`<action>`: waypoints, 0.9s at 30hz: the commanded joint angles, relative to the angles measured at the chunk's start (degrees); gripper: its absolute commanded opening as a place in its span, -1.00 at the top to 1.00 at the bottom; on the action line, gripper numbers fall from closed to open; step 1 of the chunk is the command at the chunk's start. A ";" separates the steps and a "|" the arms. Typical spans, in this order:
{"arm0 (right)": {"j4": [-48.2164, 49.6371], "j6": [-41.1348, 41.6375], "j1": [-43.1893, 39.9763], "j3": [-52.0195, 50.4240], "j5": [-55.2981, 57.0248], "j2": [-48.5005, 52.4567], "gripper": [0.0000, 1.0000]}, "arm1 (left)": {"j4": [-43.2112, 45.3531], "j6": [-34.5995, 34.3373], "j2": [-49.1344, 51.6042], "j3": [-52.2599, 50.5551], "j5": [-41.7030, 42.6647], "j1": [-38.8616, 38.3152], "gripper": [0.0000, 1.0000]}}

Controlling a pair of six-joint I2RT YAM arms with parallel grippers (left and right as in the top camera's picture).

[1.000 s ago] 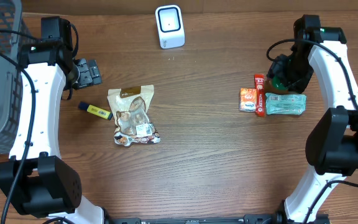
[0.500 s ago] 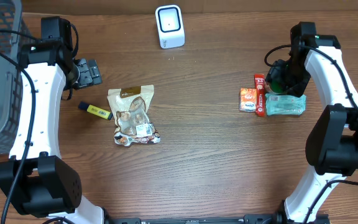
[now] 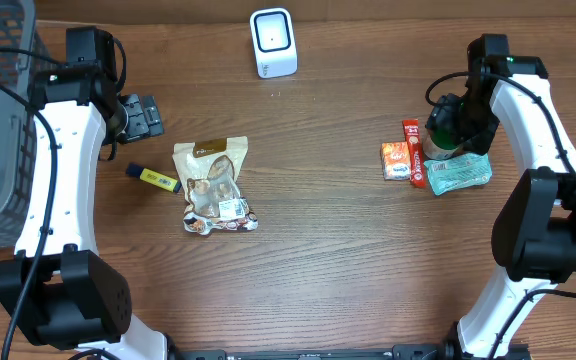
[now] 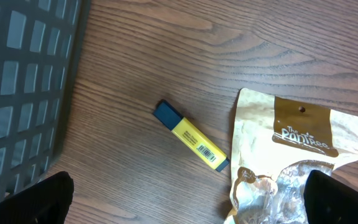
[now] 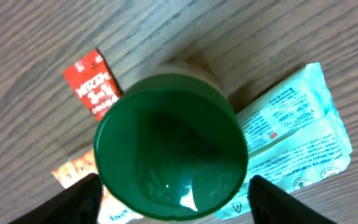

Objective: Scan the item barcode

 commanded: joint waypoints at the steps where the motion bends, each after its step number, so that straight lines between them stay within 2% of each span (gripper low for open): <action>1: 0.26 -0.66 -0.15 0.17 1.44 -1.75 -0.74 | 0.02 0.46 -0.79 -0.02 -0.52 -0.39 -1.00; 3: 0.50 -0.66 -0.15 0.17 1.46 -1.75 -0.87 | 0.02 0.46 -0.79 -0.02 -0.52 -0.39 -1.00; 7: 0.48 -0.68 -0.13 0.17 1.46 -1.75 -1.00 | 0.02 0.46 -0.81 -0.02 -0.52 -0.39 -1.00; 10: 0.76 -1.92 -0.15 0.17 1.46 -1.75 -1.00 | 0.02 0.46 -0.79 -0.02 -0.52 -0.39 -1.00; 14: 4.48 -7.74 -0.15 0.26 1.11 -1.75 -1.00 | 0.02 0.46 -0.79 -0.02 -0.52 -0.39 -1.00; 19: 4.31 -9.57 -0.13 6.32 -9.09 -1.77 -1.00 | 0.02 0.46 -0.81 -0.02 -0.52 -0.39 -1.00; 23: 3.80 -9.57 1.53 11.41 -26.58 -1.77 -0.89 | 0.02 0.46 -0.79 -0.02 -0.52 -0.39 -1.00; 27: 2.93 -9.60 7.56 10.16 -28.81 -1.77 -0.87 | 0.02 0.46 -0.81 -0.02 -0.52 -0.39 -1.00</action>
